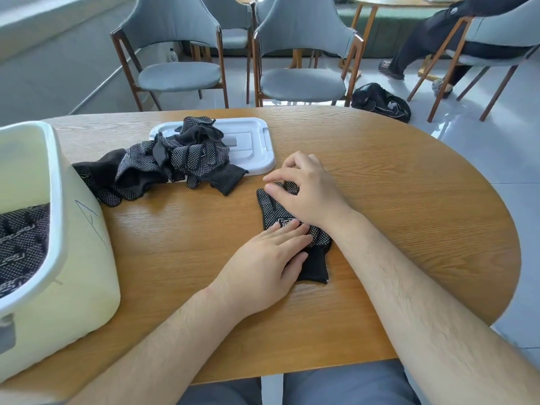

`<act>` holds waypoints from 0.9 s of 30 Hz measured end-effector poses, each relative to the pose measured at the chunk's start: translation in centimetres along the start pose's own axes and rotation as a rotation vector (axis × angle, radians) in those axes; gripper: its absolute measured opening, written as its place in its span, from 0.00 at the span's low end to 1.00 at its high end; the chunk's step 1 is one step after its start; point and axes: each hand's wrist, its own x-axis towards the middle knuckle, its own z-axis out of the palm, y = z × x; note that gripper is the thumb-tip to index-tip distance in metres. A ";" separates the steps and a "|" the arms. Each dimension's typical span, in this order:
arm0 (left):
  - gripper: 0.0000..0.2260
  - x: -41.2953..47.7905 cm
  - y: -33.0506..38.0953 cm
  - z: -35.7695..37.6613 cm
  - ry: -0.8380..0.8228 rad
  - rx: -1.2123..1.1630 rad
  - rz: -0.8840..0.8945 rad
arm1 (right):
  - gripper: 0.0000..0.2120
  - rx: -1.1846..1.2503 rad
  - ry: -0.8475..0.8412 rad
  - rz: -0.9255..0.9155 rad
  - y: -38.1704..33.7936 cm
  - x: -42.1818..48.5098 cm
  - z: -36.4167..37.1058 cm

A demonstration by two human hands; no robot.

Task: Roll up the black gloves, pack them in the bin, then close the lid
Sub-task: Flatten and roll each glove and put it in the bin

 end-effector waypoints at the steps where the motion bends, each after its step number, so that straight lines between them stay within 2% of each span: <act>1: 0.18 0.0 0.0 0.0 0.001 -0.003 0.003 | 0.12 -0.030 -0.057 -0.006 -0.3 0.1 0.1; 4: 0.17 0.0 0.1 -0.1 0.019 -0.001 0.006 | 0.13 -0.100 -0.162 0.037 -0.7 0.5 0.6; 8: 0.18 0.0 0.0 0.2 0.026 -0.012 -0.006 | 0.10 -0.067 -0.111 0.080 -0.5 0.7 0.9; 14: 0.17 0.0 -0.2 0.3 0.028 -0.040 -0.030 | 0.15 -0.123 0.023 0.138 0.1 0.7 1.0; 18: 0.17 -0.1 0.0 0.3 0.039 -0.003 -0.052 | 0.20 -0.143 -0.063 0.206 0.4 0.7 0.8; 23: 0.18 -0.2 -0.1 0.2 0.017 -0.015 -0.065 | 0.14 -0.135 -0.007 0.233 0.4 1.1 1.3; 27: 0.18 -0.1 -0.2 0.2 0.006 -0.019 -0.069 | 0.21 -0.163 -0.013 0.217 1.0 1.0 0.7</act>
